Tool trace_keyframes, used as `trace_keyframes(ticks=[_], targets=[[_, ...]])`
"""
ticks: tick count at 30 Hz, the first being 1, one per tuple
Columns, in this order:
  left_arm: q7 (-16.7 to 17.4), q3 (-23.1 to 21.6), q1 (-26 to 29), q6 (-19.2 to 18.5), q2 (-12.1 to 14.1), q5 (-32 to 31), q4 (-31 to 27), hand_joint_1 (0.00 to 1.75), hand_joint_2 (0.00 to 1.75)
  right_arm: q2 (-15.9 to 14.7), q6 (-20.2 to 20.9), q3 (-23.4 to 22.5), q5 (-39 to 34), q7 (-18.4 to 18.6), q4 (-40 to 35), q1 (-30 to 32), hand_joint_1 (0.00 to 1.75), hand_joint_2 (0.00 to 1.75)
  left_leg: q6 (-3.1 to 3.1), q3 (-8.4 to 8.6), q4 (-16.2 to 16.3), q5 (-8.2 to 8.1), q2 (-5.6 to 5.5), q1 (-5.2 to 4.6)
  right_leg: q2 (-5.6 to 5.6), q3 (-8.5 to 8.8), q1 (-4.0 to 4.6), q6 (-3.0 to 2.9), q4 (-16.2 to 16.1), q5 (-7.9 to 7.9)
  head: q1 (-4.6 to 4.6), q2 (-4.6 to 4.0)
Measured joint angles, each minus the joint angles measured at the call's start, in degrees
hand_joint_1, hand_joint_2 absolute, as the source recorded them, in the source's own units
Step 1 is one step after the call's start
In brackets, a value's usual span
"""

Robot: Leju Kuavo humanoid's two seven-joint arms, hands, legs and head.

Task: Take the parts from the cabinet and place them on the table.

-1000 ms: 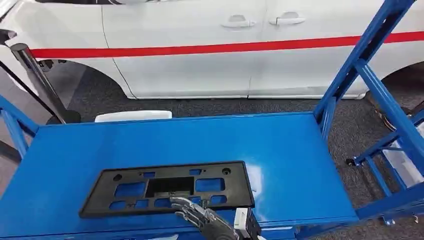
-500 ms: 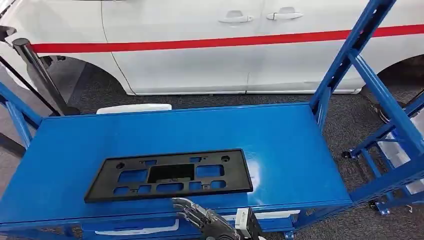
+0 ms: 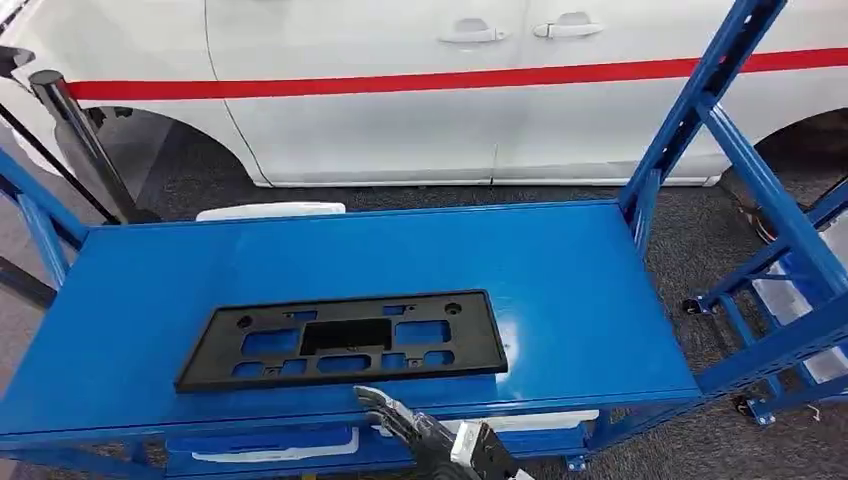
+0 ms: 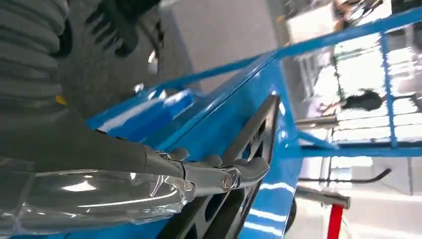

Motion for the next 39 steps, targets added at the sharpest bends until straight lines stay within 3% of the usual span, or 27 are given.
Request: trace_keyframes(ticks=[1,2,3,6,7,8,9,11,12,15,17,18,20,21,22,23,24,26,27,31,33,34,36,37,38,39], targets=[[0.00,0.09,0.09,-0.04,0.00,0.00,0.00,0.00,0.00,0.00,-1.60,-0.11,1.90,0.00,-0.24,-0.02,0.00,1.75,0.61,0.16,-0.61,0.40,0.01,0.37,-0.01,0.01,0.24,0.49,-0.02,0.00,0.00,0.00],[-0.02,0.11,0.07,-0.13,0.00,0.00,0.00,0.00,0.00,-0.04,-2.86,-0.37,3.47,-0.02,-0.52,-0.04,0.00,1.75,1.16,0.38,-0.89,0.83,0.19,0.55,0.11,-0.14,-0.12,0.75,0.80,-0.74,-0.02,0.00],[-0.04,0.15,0.04,-0.20,0.00,0.00,0.00,0.00,0.00,-0.04,-3.34,-0.50,3.99,-0.02,-0.70,-0.21,0.00,1.75,1.57,0.22,-0.94,1.03,0.20,0.54,0.15,-1.32,-0.06,0.76,3.19,-2.83,0.09,0.00],[-0.09,0.46,0.08,-0.31,0.00,0.00,0.00,0.00,0.00,-0.18,-4.76,-0.70,5.88,0.00,-0.70,-0.26,0.00,1.75,1.83,-0.30,-0.82,1.16,0.20,0.31,0.18,-7.21,-0.23,1.13,16.11,-8.90,0.04,0.00],[-0.09,0.59,0.09,-0.37,0.02,-0.02,0.00,0.00,0.00,-0.26,-6.45,-0.68,8.26,0.04,-0.74,-0.26,0.00,1.75,1.83,-0.41,-0.70,1.16,0.20,0.27,0.17,-8.00,-0.26,1.16,17.83,-8.85,0.04,0.00],[-0.09,0.72,0.09,-0.44,0.04,-0.04,0.00,0.00,0.00,-0.31,-8.42,-0.63,10.74,0.33,-0.87,-0.32,0.00,1.75,1.82,-0.42,-0.61,1.15,0.17,0.26,0.17,-7.27,-0.27,1.12,16.44,-7.40,0.07,0.00],[-0.11,0.83,0.10,-0.46,0.02,-0.07,0.00,0.00,0.00,-0.35,-10.20,-0.63,12.97,0.57,-1.09,-0.49,0.00,1.75,1.75,-0.39,-0.47,1.11,0.14,0.26,0.17,-5.43,-0.27,0.96,12.86,-5.15,0.04,0.00],[-0.15,0.92,0.06,-0.59,0.02,-0.11,0.00,0.00,0.00,-0.44,-11.63,-0.63,14.49,0.70,-1.66,-1.03,0.00,1.75,1.46,-0.37,-0.11,0.92,0.04,0.25,0.17,-0.08,-0.21,0.29,2.38,-0.41,0.04,0.00],[-0.17,0.94,0.05,-0.61,0.02,-0.13,0.00,0.00,0.00,-0.46,-12.81,-0.55,16.11,1.00,-1.83,-1.40,0.00,1.75,1.19,-0.54,0.01,0.80,0.07,0.06,0.15,0.61,0.08,0.04,0.68,-1.45,0.04,0.00],[-0.20,0.98,-0.05,-0.61,0.04,-0.37,0.00,0.00,0.00,-0.59,-16.99,0.06,21.14,1.90,-2.42,-2.03,0.00,1.75,0.24,-0.72,-0.09,1.02,0.10,0.07,0.28,0.17,0.49,-0.22,0.48,-0.89,0.04,0.00],[-0.24,1.01,-0.09,-0.68,0.15,-0.53,0.00,0.00,0.00,-0.59,-18.07,0.59,22.66,2.03,-2.80,-2.60,0.00,1.75,-0.37,-0.90,0.20,0.60,0.02,0.02,0.21,0.44,-0.32,-1.01,-0.53,-0.24,0.02,0.00],[-0.26,1.01,-0.09,-0.70,0.20,-0.63,0.00,0.00,0.00,-0.59,-18.53,0.85,23.32,2.08,-2.91,-2.98,0.00,1.75,-0.61,-1.57,2.11,-1.00,-0.02,0.05,0.16,0.47,-0.31,-1.37,-0.68,-0.12,0.00,0.00],[-0.26,1.01,-0.08,-0.74,0.20,-0.81,0.00,0.00,0.00,-0.59,-19.10,1.51,24.32,2.36,-2.88,-3.57,0.00,1.75,-1.11,-5.41,10.47,-5.62,-0.04,0.31,0.05,0.23,-0.27,-1.60,-0.65,-0.05,-0.02,0.00],[-0.26,1.01,-0.03,-0.74,0.20,-0.90,0.00,0.00,0.00,-0.61,-19.40,1.68,24.69,2.51,-2.88,-3.61,0.00,1.75,-1.33,-7.35,14.61,-7.27,-0.03,0.42,0.01,0.11,-0.22,-1.60,-0.61,-0.05,-0.02,0.00],[-0.26,1.01,0.01,-0.74,0.20,-0.96,0.00,0.00,0.00,-0.59,-19.86,1.90,25.17,2.58,-2.88,-3.67,0.00,1.75,-1.50,-8.56,17.16,-7.73,-0.02,0.48,0.00,-0.01,-0.21,-1.60,-0.49,-0.05,-0.04,0.00],[-0.24,1.01,0.04,-0.74,0.20,-1.03,0.00,0.00,0.00,-0.61,-20.15,2.21,25.59,2.69,-2.88,-3.88,0.00,1.75,-1.60,-8.41,16.91,-6.72,-0.01,0.56,0.02,-0.07,-0.25,-1.60,-0.34,-0.05,-0.02,0.00],[-0.22,1.01,0.03,-0.74,0.31,-1.20,0.00,0.00,0.00,-0.61,-20.41,2.58,25.85,2.75,-2.88,-4.15,0.00,1.75,-1.63,-6.97,13.90,-4.56,0.00,0.65,0.06,-0.08,-0.29,-1.56,-0.19,-0.08,-0.04,0.00],[-0.11,1.00,-0.12,-0.74,0.52,-1.40,0.00,0.00,0.00,-0.61,-21.00,3.21,26.46,2.78,-2.91,-4.98,0.00,1.75,-1.52,-1.71,3.38,0.64,0.01,0.85,0.15,0.06,-0.35,-1.29,0.04,-0.25,-0.04,0.00],[-0.02,0.98,-0.19,-0.74,0.55,-1.46,0.00,0.00,0.00,-0.61,-21.26,3.58,26.68,2.86,-2.97,-5.46,0.00,1.75,-1.36,-0.41,0.38,0.24,-0.01,0.86,0.15,-0.01,-0.26,-1.02,0.15,-0.32,-0.02,0.00],[0.22,0.98,-0.34,-0.79,0.55,-1.81,0.00,0.00,0.00,-0.61,-21.85,4.88,27.31,3.04,-3.37,-7.29,0.00,1.75,-0.11,-0.66,0.11,0.78,-0.16,0.31,0.24,-0.17,0.06,0.31,-0.10,0.17,-0.02,0.00],[0.31,0.98,-0.39,-0.79,0.55,-1.92,0.00,0.00,0.00,-0.63,-21.87,4.98,27.34,3.13,-3.54,-7.61,0.00,1.75,0.84,-0.39,-0.83,1.49,-0.14,0.75,0.28,-0.57,-0.20,0.88,1.24,-1.10,0.00,0.00],[0.31,0.98,-0.47,-0.81,0.55,-1.92,0.00,0.00,0.00,-0.63,-21.89,5.03,27.36,3.10,-3.61,-7.92,0.00,1.75,1.18,-0.53,-0.84,1.59,-0.11,0.75,0.26,-1.86,-0.16,1.00,4.02,-3.06,0.04,0.00],[0.31,0.98,-0.49,-0.83,0.57,-1.95,0.00,0.00,0.00,-0.74,-22.16,5.64,27.95,3.50,-3.63,-8.34,0.00,1.75,1.41,-0.79,-0.81,1.65,-0.05,0.59,0.26,-5.91,-0.27,1.20,12.71,-7.38,0.07,0.00],[0.33,0.98,-0.47,-0.83,0.63,-1.99,0.00,0.00,0.00,-0.90,-22.46,5.99,28.63,3.72,-3.63,-8.39,0.00,1.75,1.45,-0.92,-0.76,1.67,-0.04,0.53,0.26,-7.74,-0.29,1.27,16.51,-8.48,0.07,0.00],[0.37,0.98,-0.46,-0.83,0.68,-2.01,0.00,0.00,0.00,-1.14,-23.07,6.38,29.91,4.20,-3.52,-8.49,0.00,1.75,1.45,-0.95,-0.69,1.67,-0.06,0.50,0.26,-8.12,-0.29,1.28,17.31,-7.94,0.04,0.00],[0.44,0.98,-0.42,-0.83,0.72,-2.03,0.00,0.00,0.00,-1.33,-23.69,6.73,31.50,5.07,-3.41,-8.87,0.00,1.75,1.44,-0.95,-0.62,1.66,-0.09,0.48,0.26,-7.17,-0.29,1.17,15.38,-6.20,0.09,0.00]])
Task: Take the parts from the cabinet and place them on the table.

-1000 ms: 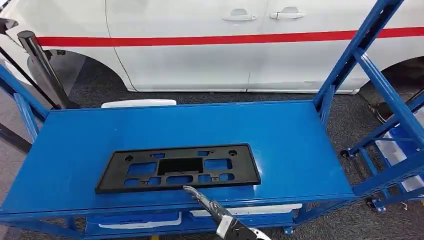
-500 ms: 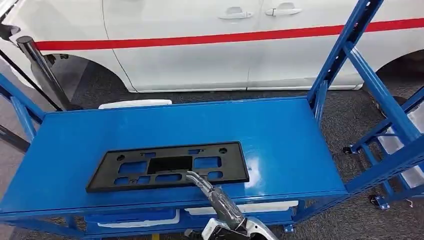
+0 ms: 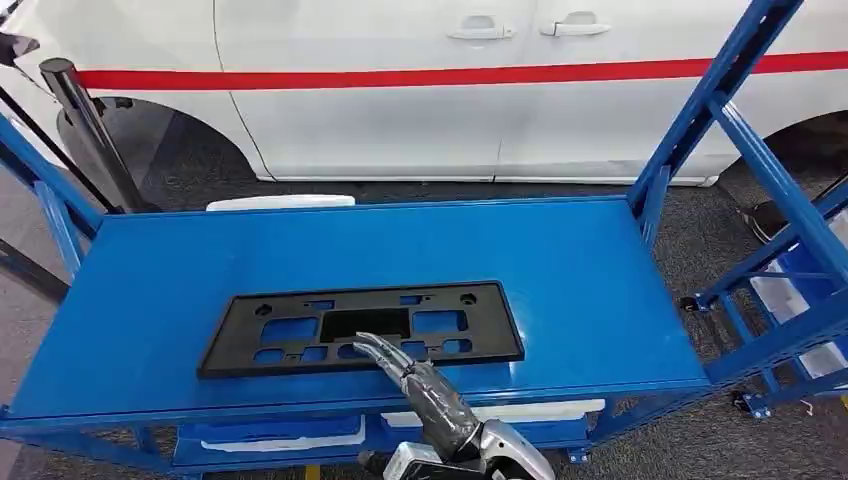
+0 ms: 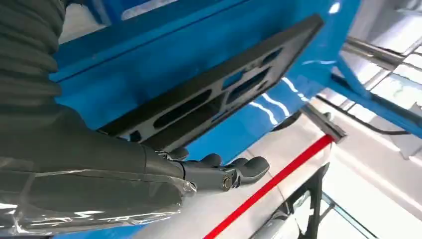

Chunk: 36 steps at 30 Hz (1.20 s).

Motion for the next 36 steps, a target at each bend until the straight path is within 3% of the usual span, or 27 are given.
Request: trace_keyframes(ticks=[2,3,4,7,9,10,12,13,14,15,16,18,19,22,24,25,26,28,29,30,31,33,34,36], targets=[[0.11,0.00,-0.07,0.00,0.00,-0.07,0.00,0.00,0.00,-0.52,-2.50,1.33,5.88,2.44,0.37,-1.82,0.00,1.75,-0.17,0.03,0.34,-0.12,-0.03,-0.04,0.00,4.88,0.02,-0.55,-9.74,5.17,-0.02,0.00],[0.20,0.00,-0.13,0.00,0.00,-0.09,0.00,0.00,0.00,-0.72,-3.41,1.90,8.24,3.19,0.50,-2.69,0.00,1.75,-0.32,-0.01,0.50,-0.22,-0.01,-0.05,0.00,6.85,0.09,-0.90,-13.86,6.26,-0.02,0.00],[0.33,0.00,-0.27,-0.02,0.02,-0.13,0.00,0.00,0.00,-0.96,-4.39,2.50,10.71,4.13,0.70,-3.58,0.00,1.75,-0.72,-0.29,0.80,-0.39,-0.01,-0.48,-0.02,7.26,0.60,-0.99,-15.04,5.49,-0.02,0.00],[0.63,0.00,-0.34,-0.02,0.20,-0.39,0.00,0.00,0.00,-1.79,-6.78,4.50,16.59,7.30,1.60,-5.75,0.00,1.75,-1.66,-0.26,0.29,0.00,0.02,-0.28,0.08,6.91,0.77,-1.58,-15.01,5.80,-0.04,0.00],[0.68,0.00,-0.41,-0.02,0.39,-0.39,0.00,0.00,0.00,-2.19,-7.41,5.44,18.49,8.43,2.27,-6.90,0.00,1.75,-2.34,-0.55,1.29,-0.81,-0.05,-0.08,-0.05,7.30,0.13,-2.37,-15.98,6.41,-0.04,0.00],[0.68,0.00,-0.41,-0.02,0.42,-0.39,0.00,0.00,0.00,-2.31,-7.45,5.83,18.99,8.92,2.49,-7.56,0.00,1.75,-2.55,-1.68,3.75,-2.72,-0.07,-0.10,-0.13,7.22,0.09,-2.71,-16.05,6.46,-0.09,0.00],[0.68,0.00,-0.38,0.04,0.44,-0.44,0.00,0.00,0.00,-2.56,-7.49,6.86,20.75,10.68,3.38,-8.61,0.00,1.75,-2.97,-5.61,12.14,-7.06,-0.05,0.06,-0.19,7.01,0.17,-2.87,-16.00,6.52,-0.09,0.00],[0.68,0.00,-0.32,0.04,0.42,-0.48,0.00,0.00,0.00,-2.75,-7.67,7.21,21.64,11.54,3.85,-8.91,0.00,1.75,-3.15,-7.57,16.20,-8.43,-0.05,0.08,-0.24,6.91,0.22,-2.88,-15.95,6.52,-0.09,0.00],[0.66,0.02,-0.26,0.07,0.46,-0.48,0.00,0.00,0.00,-3.10,-8.23,7.87,23.49,13.09,4.77,-9.27,0.00,1.75,-3.24,-8.48,18.02,-8.33,-0.05,0.09,-0.24,6.83,0.23,-2.88,-15.82,6.51,-0.09,0.00],[0.66,0.02,-0.23,0.09,0.52,-0.50,0.00,0.00,0.00,-3.34,-8.61,8.22,24.98,14.01,5.40,-9.54,0.00,1.75,-3.25,-7.99,16.91,-7.03,-0.04,0.11,-0.23,6.79,0.23,-2.89,-15.69,6.49,-0.11,0.00],[0.61,0.04,-0.23,0.09,0.65,-0.50,0.00,0.00,0.00,-3.54,-9.00,8.54,26.28,14.85,6.01,-9.87,0.00,1.75,-3.22,-6.33,13.27,-4.59,-0.04,0.14,-0.20,6.78,0.20,-2.86,-15.54,6.39,-0.09,0.00],[0.52,0.04,-0.29,0.07,0.76,-0.52,0.00,0.00,0.00,-3.74,-9.51,9.05,27.62,15.65,7.10,-10.67,0.00,1.75,-2.89,-1.15,2.77,0.39,-0.03,0.17,-0.10,6.94,0.18,-2.55,-15.24,6.18,-0.09,0.00],[0.48,0.04,-0.35,0.07,0.76,-0.52,0.00,0.00,0.00,-3.85,-9.53,9.22,27.88,15.95,7.52,-11.03,0.00,1.75,-2.58,-0.27,1.02,-0.80,-0.09,-0.06,-0.10,6.83,0.46,-2.27,-15.22,6.14,-0.09,0.00],[0.17,0.04,-0.33,0.07,0.74,-0.52,0.00,0.00,0.00,-3.98,-9.44,9.66,27.97,16.48,8.90,-11.67,0.00,1.75,-1.60,-0.62,0.85,-0.23,-0.23,-0.40,-0.08,6.67,0.44,-1.39,-15.35,6.44,-0.07,0.00],[0.09,0.07,-0.24,0.07,0.68,-0.52,0.00,0.00,0.00,-4.11,-9.35,9.81,27.95,16.54,9.51,-11.93,0.00,1.75,-0.63,-0.31,-0.07,0.43,-0.12,0.22,0.01,6.64,0.39,-0.73,-15.04,6.00,-0.09,0.00],[0.04,0.07,-0.34,0.07,0.68,-0.52,0.00,0.00,0.00,-4.20,-9.15,9.86,27.93,16.59,9.73,-12.14,0.00,1.75,-0.35,-0.29,-0.22,0.53,-0.13,0.17,-0.03,5.98,0.42,-0.51,-13.38,4.71,-0.02,0.00],[0.00,0.07,-0.39,0.07,0.70,-0.52,0.00,0.00,0.00,-4.26,-8.81,9.94,27.82,16.70,10.01,-12.37,0.00,1.75,0.06,-0.43,-0.22,0.60,-0.09,0.16,0.01,4.18,0.36,-0.38,-9.60,2.34,-0.04,0.00],[-0.09,0.07,-0.37,0.07,0.72,-0.52,0.00,0.00,0.00,-4.57,-7.94,10.20,27.60,17.04,10.79,-12.48,0.00,1.75,0.08,-0.63,-0.19,0.60,-0.10,0.04,0.00,0.01,0.18,-0.10,-0.80,-1.42,-0.02,0.00],[-0.09,0.09,-0.34,0.04,0.77,-0.52,0.00,0.00,0.00,-4.76,-7.27,10.36,27.36,17.07,11.21,-12.49,0.00,1.75,0.08,-0.68,-0.13,0.60,-0.10,0.00,-0.01,-1.33,0.13,-0.04,1.87,-1.94,-0.02,0.00],[-0.11,0.13,-0.29,-0.04,0.76,-0.50,0.00,0.00,0.00,-4.90,-6.28,10.49,27.10,17.37,11.63,-12.54,0.00,1.75,0.07,-0.68,-0.05,0.59,-0.12,0.00,-0.01,-1.27,0.06,-0.04,1.58,-0.98,-0.02,0.00],[-0.15,0.18,-0.27,-0.09,0.77,-0.48,0.00,0.00,0.00,-5.03,-5.70,10.58,26.83,17.55,11.96,-12.73,0.00,1.75,0.04,-0.66,0.03,0.57,-0.14,0.00,-0.01,0.01,0.01,-0.11,-1.09,1.00,-0.02,0.00],[-0.35,0.28,-0.24,-0.15,0.76,-0.46,0.00,0.00,0.00,-5.11,-5.00,10.71,26.66,17.74,12.66,-13.67,0.00,1.75,-0.28,-0.61,0.39,0.36,-0.16,0.00,-0.03,5.11,-0.01,-0.52,-11.34,6.16,-0.02,0.00],[-0.46,0.35,-0.23,-0.22,0.74,-0.44,0.00,0.00,0.00,-5.20,-4.91,10.71,26.66,17.88,12.96,-14.16,0.00,1.75,-0.50,-0.78,0.54,0.24,-0.16,-0.05,-0.02,6.50,0.07,-0.81,-14.61,5.99,0.00,0.00],[-0.59,0.48,-0.37,-0.37,0.76,-0.37,0.00,0.00,0.00,-5.24,-4.52,10.86,26.66,17.96,13.49,-14.79,0.00,1.75,-1.17,-1.04,0.71,0.24,-0.17,-0.32,0.01,6.35,0.45,-1.08,-14.90,6.07,-0.04,0.00]])
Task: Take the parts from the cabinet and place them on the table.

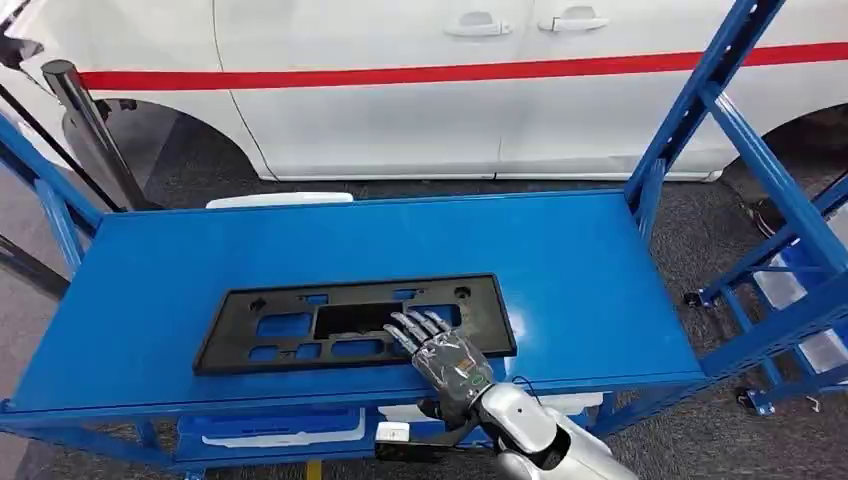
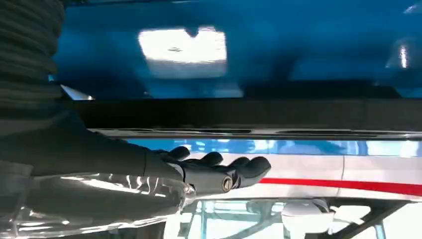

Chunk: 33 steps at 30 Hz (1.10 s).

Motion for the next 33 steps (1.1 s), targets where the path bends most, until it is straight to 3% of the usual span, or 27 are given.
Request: trace_keyframes(ticks=[1,3,4,5,7,8,9,10,12,13,14,17,18,19,20,21,22,23,24,25,28,29,33], targets=[[-0.04,0.04,0.04,-0.15,0.00,0.02,0.00,0.00,0.00,-0.02,0.28,0.07,0.00,0.09,0.31,-0.07,0.00,1.75,-0.26,0.07,-0.12,0.05,0.01,0.03,0.03,-0.01,0.13,-0.15,0.00,0.00,0.00,0.00],[-0.17,0.20,0.06,-0.37,0.04,0.07,0.00,0.00,0.00,-0.02,0.41,0.20,0.04,0.26,0.94,-0.31,0.00,1.75,-1.02,0.20,-0.21,-0.05,0.00,0.12,-0.03,0.21,-0.26,-1.08,-0.76,0.45,0.00,0.00],[-0.28,0.37,0.11,-0.52,0.22,0.09,0.00,0.00,0.00,-0.02,0.41,0.24,0.15,0.41,1.29,-0.46,0.00,1.75,-1.30,-0.28,0.98,-1.11,-0.02,0.30,-0.11,0.39,-0.36,-1.37,-0.97,0.62,0.00,0.00],[-0.35,0.50,0.13,-0.63,0.22,0.09,0.00,0.00,0.00,0.00,0.33,0.26,0.31,0.52,1.60,-0.62,0.00,1.75,-1.58,-1.72,4.14,-3.23,-0.02,0.32,-0.21,0.35,-0.40,-1.70,-0.98,0.65,-0.09,0.00],[-0.35,0.66,0.23,-0.72,0.22,0.07,0.00,0.00,0.00,0.02,0.20,0.39,1.05,0.96,2.08,-0.62,0.00,1.75,-2.02,-6.13,13.54,-7.69,0.00,0.41,-0.32,0.18,-0.31,-1.80,-0.93,0.63,-0.07,0.00],[-0.35,0.74,0.37,-0.72,0.22,0.07,0.00,0.00,0.00,0.02,0.15,0.44,1.27,1.14,2.32,-0.61,0.00,1.75,-2.15,-7.87,17.14,-8.65,-0.01,0.41,-0.33,0.09,-0.28,-1.82,-0.83,0.62,-0.07,0.00],[-0.33,0.85,0.52,-0.70,0.24,0.07,0.00,0.00,0.00,0.02,0.11,0.50,1.40,1.35,2.56,-0.60,0.00,1.75,-2.20,-8.21,17.81,-8.06,0.00,0.41,-0.30,0.08,-0.28,-1.83,-0.76,0.61,-0.07,0.00],[-0.33,0.90,0.69,-0.68,0.28,0.07,0.00,0.00,0.00,0.00,0.00,0.55,1.57,1.49,2.73,-0.60,0.00,1.75,-2.14,-7.26,15.73,-6.30,0.00,0.42,-0.25,0.10,-0.29,-1.82,-0.68,0.59,-0.09,0.00],[-0.24,0.92,0.77,-0.68,0.44,0.05,0.00,0.00,0.00,0.02,-0.70,0.55,2.18,1.66,2.93,-0.59,0.00,1.75,-1.79,-2.40,5.90,-1.20,0.01,0.42,-0.09,0.31,-0.30,-1.65,-0.61,0.47,-0.07,0.00],[-0.15,0.94,0.75,-0.70,0.48,0.00,0.00,0.00,0.00,0.02,-0.85,0.55,2.43,1.81,2.95,-0.58,0.00,1.75,-1.44,0.02,1.03,0.20,0.01,0.40,-0.08,0.39,-0.27,-1.49,-0.60,0.40,-0.07,0.00],[-0.02,0.96,0.70,-0.72,0.48,0.00,0.00,0.00,0.00,0.00,-0.92,0.55,2.62,1.99,3.02,-0.57,0.00,1.75,-1.11,0.48,-0.29,-0.48,-0.01,0.01,0.03,0.24,0.17,-1.11,-0.35,0.24,-0.07,0.00],[0.11,0.98,0.74,-0.76,0.48,-0.02,0.00,0.00,0.00,0.00,-0.96,0.55,2.93,2.19,3.12,-0.42,0.00,1.75,-0.18,0.32,-0.24,-0.25,-0.01,-0.17,0.14,0.28,-0.03,-0.17,-0.86,0.69,-0.02,0.00],[0.15,0.98,0.77,-0.76,0.46,-0.02,0.00,0.00,0.00,-0.02,-0.98,0.52,2.95,2.25,3.17,-0.44,0.00,1.75,0.42,0.56,-0.94,0.20,0.04,0.29,0.18,0.35,0.25,0.29,-0.86,0.66,-0.02,0.00],[0.18,0.98,0.79,-0.76,0.44,-0.02,0.00,0.00,0.00,-0.11,-1.07,0.46,3.12,2.34,3.28,-0.38,0.00,1.75,0.72,0.78,-1.28,0.56,0.32,0.52,0.18,0.16,-0.13,0.47,-0.15,0.21,-0.02,0.00],[0.18,0.98,0.75,-0.79,0.44,-0.07,0.00,0.00,0.00,-0.13,-1.29,0.46,3.45,2.49,3.34,-0.37,0.00,1.75,1.13,0.70,-1.33,0.62,0.36,0.51,0.08,-1.02,-0.07,0.57,2.17,-1.82,0.07,0.00],[0.20,1.01,0.73,-0.79,0.46,-0.11,0.00,0.00,0.00,-0.15,-1.97,0.46,4.18,2.75,3.37,-0.21,0.49,1.75,1.28,0.55,-1.32,0.69,0.42,0.51,0.09,-3.11,-0.20,0.72,6.57,-4.40,0.02,0.00],[0.26,1.01,0.76,-0.79,0.48,-0.15,0.00,0.00,0.00,-0.18,-3.51,0.44,5.67,3.38,3.41,0.29,1.66,1.75,1.29,0.44,-1.32,0.70,0.45,0.49,0.09,-5.48,-0.37,0.90,11.56,-6.72,0.00,0.00],[0.33,1.01,0.75,-0.79,0.52,-0.18,0.00,0.00,0.00,-0.20,-5.32,0.41,7.40,4.11,3.41,1.02,1.71,1.75,1.28,0.31,-1.27,0.70,0.45,0.48,0.08,-7.47,-0.48,1.10,15.69,-8.09,0.02,0.00],[0.41,1.03,0.78,-0.79,0.52,-0.22,0.00,0.00,0.00,-0.20,-7.14,0.39,9.17,4.72,3.41,1.77,1.75,1.75,1.27,0.27,-1.20,0.70,0.44,0.49,0.07,-8.24,-0.59,1.25,17.26,-7.98,0.00,0.00],[0.48,1.03,0.84,-0.81,0.52,-0.37,0.00,0.00,0.00,-0.20,-8.91,0.33,10.98,5.35,3.39,2.45,1.73,1.75,1.23,0.27,-1.13,0.68,0.42,0.53,0.04,-7.66,-0.74,1.34,16.09,-6.71,0.02,0.00],[0.53,1.03,0.83,-0.87,0.46,-0.70,0.00,0.00,0.00,-0.20,-11.25,0.13,13.55,5.99,2.93,3.63,1.73,1.75,0.52,0.16,-0.29,0.27,0.33,0.68,-0.03,-0.26,-1.25,1.35,1.92,0.01,0.02,0.00],[0.53,1.03,0.76,-0.96,0.46,-0.70,0.00,0.00,0.00,-0.17,-11.59,0.09,13.79,6.05,2.73,3.90,1.73,1.75,-0.01,-0.27,0.37,-0.09,0.29,0.25,0.02,0.22,-0.87,1.13,0.47,-0.79,0.02,0.00],[0.52,1.03,0.69,-0.96,0.46,-0.70,0.00,0.00,0.00,-0.07,-12.37,-0.15,14.27,6.21,1.77,4.41,1.73,1.75,-1.45,-0.18,-0.09,0.20,0.14,0.59,0.07,-0.13,-0.51,-0.42,0.39,-0.39,-0.02,0.00]])
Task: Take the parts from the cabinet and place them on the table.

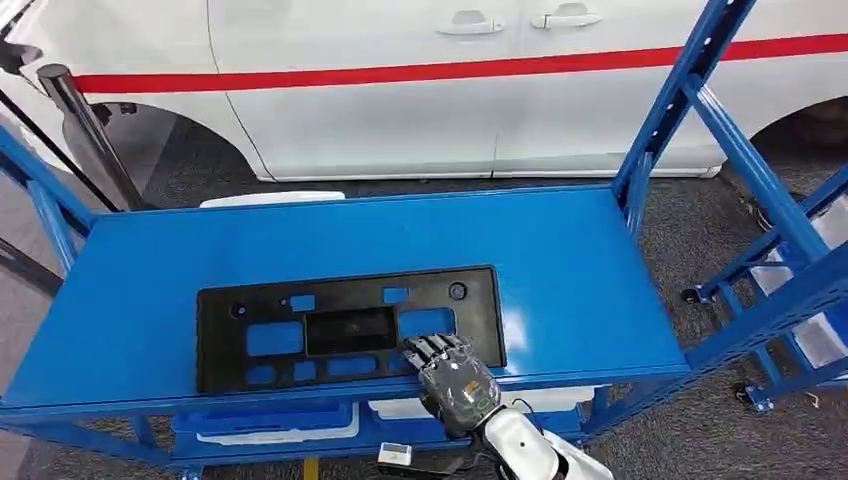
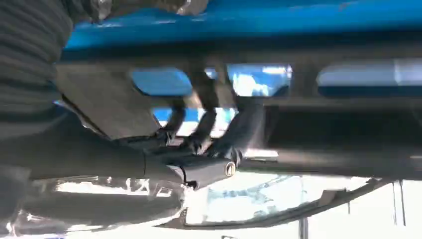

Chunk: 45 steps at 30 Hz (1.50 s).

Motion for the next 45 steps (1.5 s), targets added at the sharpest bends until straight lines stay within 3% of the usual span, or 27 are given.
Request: trace_keyframes(ticks=[2,4,6,8,10,11,13,15,17,19,21,22,24,25,26,27,30,32,34,35,36,37,38,39,41,42,45], targets=[[0.00,0.00,0.05,0.00,-0.02,0.00,0.00,0.00,0.00,0.15,-0.20,-0.24,0.11,0.15,-0.52,-0.06,1.71,1.75,-0.49,-1.07,2.64,-2.16,-0.02,0.20,-0.15,0.19,-0.40,-0.90,-0.48,0.46,-0.04,0.00],[0.02,0.00,0.05,0.00,-0.04,0.00,0.00,0.00,0.00,0.20,-0.20,-0.52,0.11,0.22,-0.52,-0.29,1.71,1.75,-0.80,-5.05,11.35,-7.05,-0.01,0.27,-0.30,-0.06,-0.19,-1.27,-0.48,0.57,-0.09,0.00],[0.02,0.00,0.19,0.00,-0.02,0.00,0.00,0.00,0.00,0.22,-0.24,-0.59,0.17,0.22,-0.54,-0.27,1.69,1.75,-0.90,-7.91,17.98,-9.15,-0.01,0.26,-0.32,-0.24,0.06,-1.38,-0.43,0.64,-0.11,0.00],[0.02,0.00,0.35,0.02,-0.02,0.00,0.00,0.00,0.00,0.26,-0.55,-0.66,0.15,0.24,-0.61,-0.36,1.71,1.75,-0.56,-5.49,13.67,-5.75,-0.01,0.22,-0.22,-0.07,0.16,-1.39,-0.38,0.65,-0.11,0.00],[0.00,0.00,0.27,0.00,-0.02,0.00,0.00,0.00,0.00,0.31,-0.57,-0.85,0.20,0.24,-0.61,-0.44,1.69,1.75,0.07,-0.14,3.69,-1.23,-0.01,0.18,-0.19,0.21,0.21,-1.27,-0.38,0.62,-0.09,0.00],[-0.11,0.00,0.19,0.00,0.06,0.00,0.00,0.00,0.00,0.33,-0.55,-0.98,0.30,0.26,-0.61,-0.26,1.69,1.75,0.53,1.37,0.12,-1.59,-0.03,-0.06,-0.25,0.16,0.21,-1.02,-0.36,0.66,-0.07,0.00],[-0.57,0.00,0.05,-0.09,0.02,0.00,0.00,0.00,0.00,0.33,-0.57,-1.44,0.81,0.39,-0.61,-0.16,1.71,1.75,0.70,1.15,0.03,-1.21,0.01,-0.48,-0.23,-0.13,0.33,-0.21,-0.30,0.82,-0.09,0.00],[-1.53,0.00,0.18,-0.18,0.02,-0.02,0.00,0.00,0.00,0.37,-0.61,-1.75,1.38,0.39,-0.70,0.10,1.69,1.75,1.39,1.10,-0.29,-0.92,-0.01,-0.64,-0.20,0.09,0.19,0.50,-0.78,1.09,-0.07,0.00],[-2.43,0.02,0.18,-0.37,-0.04,-0.04,0.00,0.00,0.00,0.33,-0.68,-2.32,1.86,0.42,-0.96,0.46,1.75,1.75,2.11,1.81,-1.47,-0.08,0.20,-0.02,-0.11,-0.45,0.16,1.07,0.57,-0.14,0.04,0.00],[-2.97,0.02,0.09,-0.48,-0.02,-0.07,0.00,0.00,0.00,0.33,-0.70,-2.67,2.25,0.39,-1.09,0.68,1.75,1.75,2.49,1.61,-1.44,0.00,0.22,-0.01,-0.09,-4.25,0.00,1.31,8.61,-4.79,0.09,0.00],[-3.13,0.02,0.09,-0.52,-0.02,-0.07,0.00,0.00,0.00,0.33,-0.72,-2.86,2.34,0.39,-1.09,1.29,1.75,1.75,2.54,1.57,-1.42,-0.04,0.22,-0.04,-0.09,-8.02,-0.03,1.63,16.26,-7.37,0.09,0.00],[-3.15,0.02,0.12,-0.57,-0.02,-0.09,0.00,0.00,0.00,0.33,-0.72,-2.95,2.38,0.39,-1.09,1.49,1.75,1.75,2.52,1.63,-1.40,-0.10,0.21,-0.03,-0.10,-8.48,-0.08,1.73,16.93,-6.72,0.04,0.00],[-3.23,0.04,0.11,-0.65,-0.07,-0.09,0.00,0.00,0.00,0.33,-0.72,-3.02,2.40,0.39,-1.16,1.61,1.75,1.75,2.29,1.84,-1.29,-0.27,0.16,0.00,-0.12,-5.38,-0.21,1.64,10.36,-2.28,0.04,0.00],[-3.30,0.02,0.10,-0.66,-0.11,-0.11,0.00,0.00,0.00,0.33,-0.70,-3.13,2.40,0.39,-1.27,1.60,1.47,1.75,2.09,1.96,-1.16,-0.47,0.12,0.01,-0.14,-2.61,-0.24,1.48,4.79,0.35,0.07,0.00],[-3.32,0.02,0.07,-0.68,-0.13,-0.11,0.00,0.00,0.00,0.33,-0.70,-3.19,2.43,0.39,-1.40,1.58,0.07,1.75,1.83,1.94,-0.91,-0.67,0.12,0.01,-0.17,-0.52,-0.24,1.21,0.56,1.55,0.09,0.00],[-3.41,0.04,-0.02,-0.66,-0.15,-0.13,0.00,0.00,0.00,0.33,-0.70,-3.19,2.49,0.39,-1.42,1.50,0.00,1.75,1.38,1.69,-0.29,-1.08,0.06,-0.53,-0.14,-0.10,0.25,1.03,-0.63,0.79,0.09,0.00],[-3.50,0.04,-0.06,-0.65,-0.13,-0.17,0.00,0.00,0.00,0.35,-0.81,-3.23,3.41,0.42,-1.70,1.75,0.00,1.75,0.36,1.89,-0.81,-0.98,0.06,-0.15,0.02,-0.30,0.52,-0.18,-0.44,0.89,-0.02,0.00],[-3.52,0.04,-0.09,-0.66,-0.13,-0.22,0.00,0.00,0.00,0.42,-1.09,-3.39,4.35,0.72,-1.90,1.76,0.00,1.75,-0.24,1.60,0.46,-2.09,0.03,0.01,0.00,0.08,0.01,-0.96,-1.13,1.28,-0.04,0.00],[-3.56,0.04,-0.10,-0.66,-0.17,-0.24,0.00,0.00,0.00,0.55,-1.44,-3.63,4.77,1.03,-2.01,1.76,0.00,1.75,-0.59,-1.57,7.20,-6.25,0.01,0.06,-0.10,0.00,0.04,-1.40,-1.11,1.27,-0.07,0.00],[-3.56,0.04,-0.09,-0.66,-0.20,-0.24,0.00,0.00,0.00,0.55,-1.66,-3.63,5.11,1.09,-2.03,1.84,0.00,1.75,-0.76,-4.20,12.67,-8.67,0.03,0.10,-0.12,-0.07,0.16,-1.49,-1.09,1.21,-0.07,0.00],[-3.56,0.04,-0.03,-0.66,-0.22,-0.26,0.00,0.00,0.00,0.55,-1.99,-3.69,5.55,1.27,-2.03,1.98,0.00,1.75,-0.82,-6.12,16.52,-9.88,0.03,0.09,-0.13,-0.12,0.28,-1.56,-1.05,1.17,-0.07,0.00],[-3.56,0.04,0.04,-0.66,-0.22,-0.35,0.00,0.00,0.00,0.59,-2.40,-3.78,5.96,1.42,-2.05,2.05,0.00,1.75,-0.80,-6.85,17.89,-9.63,0.03,0.10,-0.11,-0.09,0.35,-1.60,-1.03,1.14,-0.07,0.00],[-3.56,0.04,0.08,-0.66,-0.22,-0.37,0.00,0.00,0.00,0.61,-2.78,-3.85,6.45,1.46,-2.05,2.06,0.00,1.75,-0.67,-6.23,16.33,-7.96,0.03,0.09,-0.03,0.03,0.40,-1.61,-1.03,1.13,-0.07,0.00],[-3.56,0.04,0.06,-0.66,-0.22,-0.46,0.00,0.00,0.00,0.61,-3.16,-4.04,7.03,1.64,-2.16,2.10,0.00,1.75,-0.48,-4.77,13.06,-5.80,0.02,0.08,0.03,0.15,0.43,-1.60,-1.02,1.11,-0.07,0.00],[-3.56,0.04,-0.07,-0.66,-0.20,-0.65,0.00,0.00,0.00,0.81,-3.78,-4.57,7.98,2.05,-2.66,2.26,0.00,1.75,0.30,0.65,1.80,-0.45,0.02,-0.02,0.09,0.49,0.49,-1.41,-1.02,0.98,-0.07,0.00],[-3.56,0.07,-0.09,-0.66,-0.17,-0.70,0.00,0.00,0.00,0.90,-4.09,-4.87,8.42,2.16,-2.84,2.30,0.00,1.75,0.55,1.56,-0.39,-1.23,0.01,-0.46,0.06,0.42,0.79,-1.18,-0.96,0.90,-0.02,0.00],[-3.56,0.07,-0.17,-0.70,-0.26,-0.87,0.00,0.00,0.00,1.09,-4.42,-5.57,9.36,2.30,-3.56,2.46,0.00,1.75,1.04,1.30,-0.39,-0.84,-0.04,-0.73,0.04,0.26,0.54,-0.20,-1.11,1.14,-0.04,0.00]])
